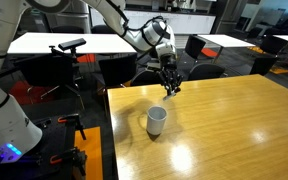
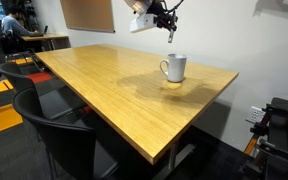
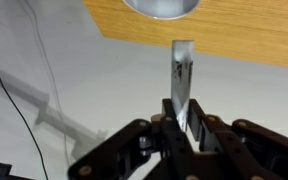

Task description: Put the marker inside the mug

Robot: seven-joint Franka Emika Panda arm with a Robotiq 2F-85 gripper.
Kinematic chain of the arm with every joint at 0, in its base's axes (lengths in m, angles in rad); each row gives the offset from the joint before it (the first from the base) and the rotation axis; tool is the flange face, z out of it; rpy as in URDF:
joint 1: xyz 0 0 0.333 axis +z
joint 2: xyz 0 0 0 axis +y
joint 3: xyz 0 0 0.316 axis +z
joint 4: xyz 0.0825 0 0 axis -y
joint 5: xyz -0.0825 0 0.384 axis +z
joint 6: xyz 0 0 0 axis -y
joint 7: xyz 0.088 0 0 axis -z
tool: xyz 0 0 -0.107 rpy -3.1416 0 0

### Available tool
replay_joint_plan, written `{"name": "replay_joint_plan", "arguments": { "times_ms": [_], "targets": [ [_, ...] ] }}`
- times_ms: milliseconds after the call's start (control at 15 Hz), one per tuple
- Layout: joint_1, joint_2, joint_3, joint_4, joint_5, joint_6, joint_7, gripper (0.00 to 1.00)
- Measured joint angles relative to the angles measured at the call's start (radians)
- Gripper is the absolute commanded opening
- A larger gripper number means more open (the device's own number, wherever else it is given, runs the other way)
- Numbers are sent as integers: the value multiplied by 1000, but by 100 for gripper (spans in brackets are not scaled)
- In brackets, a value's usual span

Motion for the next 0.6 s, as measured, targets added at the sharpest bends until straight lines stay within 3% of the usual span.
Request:
{"name": "replay_joint_plan", "arguments": {
  "times_ms": [600],
  "targets": [
    [10,7,35,-1,-114,0,16,5]
  ]
}}
